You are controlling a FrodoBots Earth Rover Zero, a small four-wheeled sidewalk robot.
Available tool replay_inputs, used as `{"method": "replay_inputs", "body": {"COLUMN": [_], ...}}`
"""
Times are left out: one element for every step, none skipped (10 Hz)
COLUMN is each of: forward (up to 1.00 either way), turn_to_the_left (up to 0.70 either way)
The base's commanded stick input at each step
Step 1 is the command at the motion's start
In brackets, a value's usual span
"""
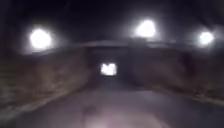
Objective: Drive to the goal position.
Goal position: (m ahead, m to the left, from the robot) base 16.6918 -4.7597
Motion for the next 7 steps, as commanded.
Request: {"method": "replay_inputs", "body": {"forward": [1.00,1.00,1.00,1.00,1.00,1.00,1.00], "turn_to_the_left": [0.06,0.05,0.05,0.05,0.05,0.08,0.11]}}
